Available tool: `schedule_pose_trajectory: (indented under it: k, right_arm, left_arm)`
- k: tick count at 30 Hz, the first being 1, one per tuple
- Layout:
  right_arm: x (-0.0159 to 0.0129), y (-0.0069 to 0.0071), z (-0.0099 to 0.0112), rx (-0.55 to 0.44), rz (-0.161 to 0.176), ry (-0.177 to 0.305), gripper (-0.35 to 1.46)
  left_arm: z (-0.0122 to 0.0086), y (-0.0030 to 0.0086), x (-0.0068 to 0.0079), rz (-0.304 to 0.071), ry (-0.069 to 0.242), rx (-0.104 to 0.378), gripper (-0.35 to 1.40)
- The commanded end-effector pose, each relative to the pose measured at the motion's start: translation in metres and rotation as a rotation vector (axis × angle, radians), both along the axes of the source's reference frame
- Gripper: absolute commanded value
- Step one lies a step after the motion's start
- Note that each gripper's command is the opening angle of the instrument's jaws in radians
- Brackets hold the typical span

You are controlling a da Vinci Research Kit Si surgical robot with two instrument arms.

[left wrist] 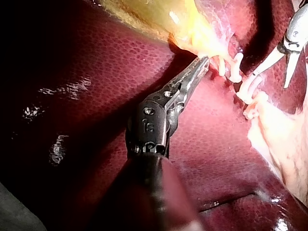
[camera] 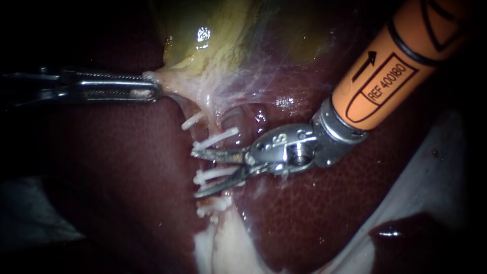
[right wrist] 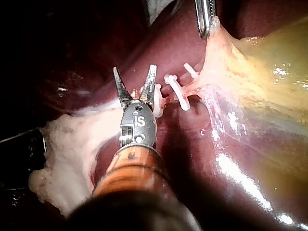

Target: Go to the cutting position right tube

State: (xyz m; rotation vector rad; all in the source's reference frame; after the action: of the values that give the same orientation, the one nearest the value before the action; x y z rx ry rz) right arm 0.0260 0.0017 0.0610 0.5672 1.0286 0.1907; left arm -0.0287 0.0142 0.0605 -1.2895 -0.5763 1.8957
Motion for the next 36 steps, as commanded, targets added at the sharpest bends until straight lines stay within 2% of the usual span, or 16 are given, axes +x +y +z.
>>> schedule_pose_trajectory:
  k: [1, 8, 13, 19, 28, 33, 36]
  right_arm:
    - [-0.0001, 0.0000, -0.0001, 0.001, -0.003, 0.002, 1.22]
    - [-0.0018, -0.0001, 0.0004, 0.045, -0.020, 0.008, 1.29]
    - [-0.0037, 0.0000, 0.0021, 0.094, -0.032, 0.006, 1.29]
    - [-0.0050, 0.0005, 0.0048, 0.139, -0.028, -0.009, 1.30]
    - [-0.0050, 0.0009, 0.0086, 0.191, -0.025, -0.027, 1.30]
    - [-0.0043, 0.0012, 0.0101, 0.211, -0.031, -0.034, 1.30]
    - [-0.0035, 0.0012, 0.0106, 0.229, -0.037, -0.016, 1.30]
  left_arm:
    - [-0.0001, 0.0000, 0.0001, 0.001, -0.002, 0.001, -0.35]
    - [-0.0008, 0.0006, 0.0010, 0.004, -0.005, 0.007, -0.35]
    - [-0.0016, 0.0007, 0.0016, 0.008, -0.009, 0.012, -0.35]
    - [-0.0020, 0.0005, 0.0016, 0.008, -0.009, 0.012, -0.35]
    - [-0.0023, 0.0004, 0.0016, 0.007, -0.009, 0.012, -0.35]
    - [-0.0023, 0.0003, 0.0016, 0.007, -0.008, 0.012, -0.35]
    - [-0.0023, 0.0003, 0.0016, 0.007, -0.008, 0.012, -0.35]
